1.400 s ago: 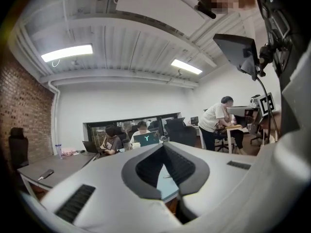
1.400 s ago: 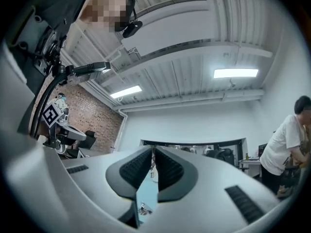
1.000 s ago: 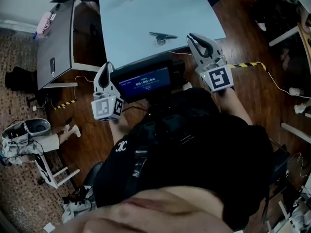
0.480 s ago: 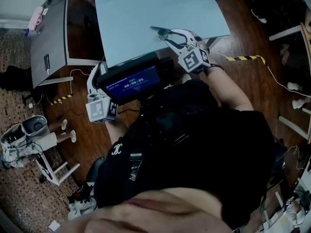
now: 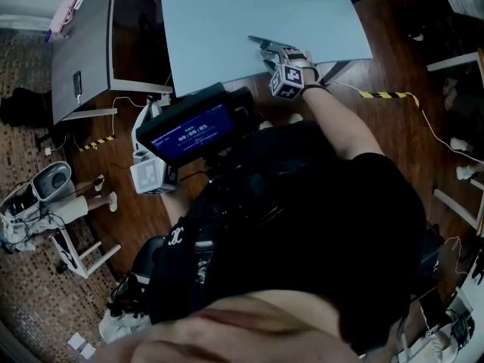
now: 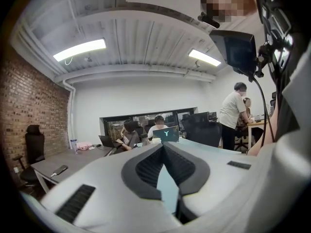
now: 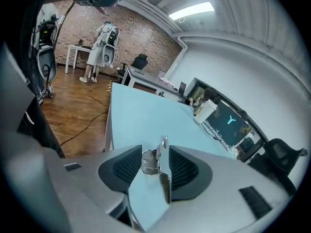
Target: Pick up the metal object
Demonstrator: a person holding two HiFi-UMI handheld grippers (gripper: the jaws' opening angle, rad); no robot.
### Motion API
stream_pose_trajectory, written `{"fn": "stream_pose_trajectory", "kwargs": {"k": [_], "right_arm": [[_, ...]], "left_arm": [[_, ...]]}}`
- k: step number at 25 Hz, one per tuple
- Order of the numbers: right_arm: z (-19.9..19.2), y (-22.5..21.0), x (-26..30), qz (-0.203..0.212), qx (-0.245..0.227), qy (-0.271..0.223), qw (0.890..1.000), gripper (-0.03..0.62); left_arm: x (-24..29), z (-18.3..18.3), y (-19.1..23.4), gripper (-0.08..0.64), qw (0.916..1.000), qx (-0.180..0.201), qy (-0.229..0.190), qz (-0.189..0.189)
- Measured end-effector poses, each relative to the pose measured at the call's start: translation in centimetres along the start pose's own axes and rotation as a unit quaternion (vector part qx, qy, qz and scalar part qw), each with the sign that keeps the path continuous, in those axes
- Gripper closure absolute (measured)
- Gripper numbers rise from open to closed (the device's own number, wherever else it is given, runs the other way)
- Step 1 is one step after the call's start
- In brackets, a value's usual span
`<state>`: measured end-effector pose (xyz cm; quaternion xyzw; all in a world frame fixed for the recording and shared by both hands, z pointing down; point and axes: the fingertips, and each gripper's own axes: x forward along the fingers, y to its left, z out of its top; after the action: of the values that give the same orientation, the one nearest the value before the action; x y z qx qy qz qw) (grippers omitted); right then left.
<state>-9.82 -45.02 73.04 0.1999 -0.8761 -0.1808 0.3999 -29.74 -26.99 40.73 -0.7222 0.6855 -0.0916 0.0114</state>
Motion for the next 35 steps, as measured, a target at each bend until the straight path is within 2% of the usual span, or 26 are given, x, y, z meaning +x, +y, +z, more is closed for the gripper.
{"fn": "stream_pose_trajectory", "kwargs": {"k": [5, 10, 13, 17, 21, 25, 28, 30, 32, 35], "right_arm": [[-0.8, -0.7, 2.1, -0.005, -0.006, 0.025, 1.000, 0.439], [-3.7, -2.5, 4.8, 0.012, 0.004, 0.044, 0.999, 0.448], [-4.5, -3.5, 5.1, 0.010, 0.013, 0.049, 0.999, 0.533], [-2.8, -5.3, 3.6, -0.006, 0.058, 0.022, 0.998, 0.597], [-1.2, -7.8, 1.4, -0.030, 0.117, -0.014, 0.993, 0.607], [0.8, -11.7, -2.5, -0.083, 0.178, -0.067, 0.978, 0.607], [3.3, -15.1, -7.1, -0.129, 0.208, -0.119, 0.962, 0.607], [5.0, -17.4, -10.9, -0.166, 0.223, -0.159, 0.947, 0.607], [6.7, -19.4, -14.8, -0.201, 0.228, -0.195, 0.932, 0.609], [9.2, -21.4, -20.9, -0.252, 0.211, -0.236, 0.914, 0.607]], "left_arm": [[0.1, -0.5, 1.4, 0.558, 0.9999, -0.002, 0.001, 0.012], [4.0, -1.0, 0.5, 0.558, 0.9998, 0.002, 0.017, 0.008], [5.3, -0.6, -0.1, 0.558, 0.9998, 0.002, 0.019, 0.005], [5.6, -0.7, 0.3, 0.558, 0.9999, 0.007, 0.013, -0.007], [6.3, 0.1, 0.1, 0.558, 0.9996, 0.013, 0.004, -0.023], [7.3, 1.5, -0.5, 0.558, 0.9992, 0.009, -0.004, -0.038], [8.0, 1.7, -0.5, 0.558, 0.9985, 0.009, -0.011, -0.052], [8.5, 1.3, -0.4, 0.558, 0.9978, 0.006, -0.014, -0.064], [9.0, 1.7, -0.7, 0.558, 0.9973, 0.003, -0.018, -0.071], [9.5, 1.6, -0.2, 0.558, 0.9959, 0.001, -0.032, -0.084]]}}
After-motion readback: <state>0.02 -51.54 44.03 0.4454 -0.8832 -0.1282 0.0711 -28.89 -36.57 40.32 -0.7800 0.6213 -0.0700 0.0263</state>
